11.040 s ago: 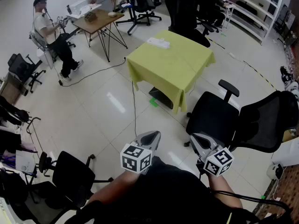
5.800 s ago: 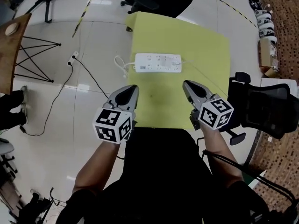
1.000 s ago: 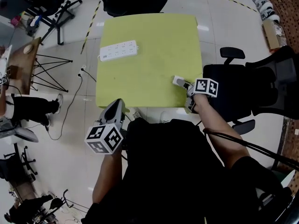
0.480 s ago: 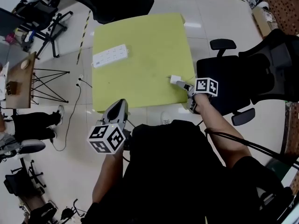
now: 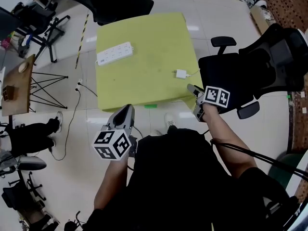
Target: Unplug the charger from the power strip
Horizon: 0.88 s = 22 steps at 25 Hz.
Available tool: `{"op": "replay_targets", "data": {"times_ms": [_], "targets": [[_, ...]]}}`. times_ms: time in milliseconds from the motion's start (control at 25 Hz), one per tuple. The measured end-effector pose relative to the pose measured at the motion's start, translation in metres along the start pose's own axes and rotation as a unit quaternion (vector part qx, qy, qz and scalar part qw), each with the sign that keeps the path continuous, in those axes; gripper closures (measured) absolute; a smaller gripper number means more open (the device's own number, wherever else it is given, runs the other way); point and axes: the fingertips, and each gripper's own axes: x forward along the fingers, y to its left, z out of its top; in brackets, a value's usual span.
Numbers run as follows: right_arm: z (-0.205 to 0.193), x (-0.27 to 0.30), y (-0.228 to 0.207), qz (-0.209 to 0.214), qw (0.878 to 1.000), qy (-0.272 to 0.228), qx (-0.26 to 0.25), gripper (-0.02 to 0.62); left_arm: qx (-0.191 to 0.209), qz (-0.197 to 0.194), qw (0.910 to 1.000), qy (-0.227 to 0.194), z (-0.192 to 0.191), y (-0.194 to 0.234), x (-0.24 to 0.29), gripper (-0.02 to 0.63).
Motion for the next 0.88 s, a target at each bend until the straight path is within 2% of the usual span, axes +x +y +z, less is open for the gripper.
{"op": "replay_targets", "data": {"times_ms": [80,160,320,440,600,720,880], "targets": [[-0.001,-0.019,0.018,0.009,0.999,-0.034,-0.024,0.508,0.0,-0.009,1.0,0.0,-0.006,0.001,-0.01,0.598],[-0.005,-0.04,0.038,0.026,0.997,-0.054,-0.039,0.59,0.0,-0.018,0.9998,-0.001,-0.012,-0.001,-0.018,0.598],[-0.016,-0.08,0.083,0.058,0.99,-0.073,-0.108,0.594,0.004,-0.045,0.999,-0.001,-0.025,-0.01,-0.028,0.598],[-0.03,-0.105,0.12,0.094,0.977,-0.084,-0.174,0.594,0.007,-0.06,0.9981,-0.002,-0.033,-0.019,-0.033,0.598],[-0.048,-0.123,0.156,0.12,0.963,-0.084,-0.227,0.594,0.007,-0.071,0.9974,-0.004,-0.042,-0.031,-0.043,0.598],[-0.059,-0.13,0.171,0.121,0.949,-0.078,-0.282,0.594,0.011,-0.067,0.9977,-0.004,-0.05,-0.036,-0.051,0.598],[-0.068,-0.138,0.186,0.139,0.937,-0.066,-0.313,0.594,0.01,-0.046,0.9987,-0.019,-0.046,-0.04,-0.057,0.598]]}}
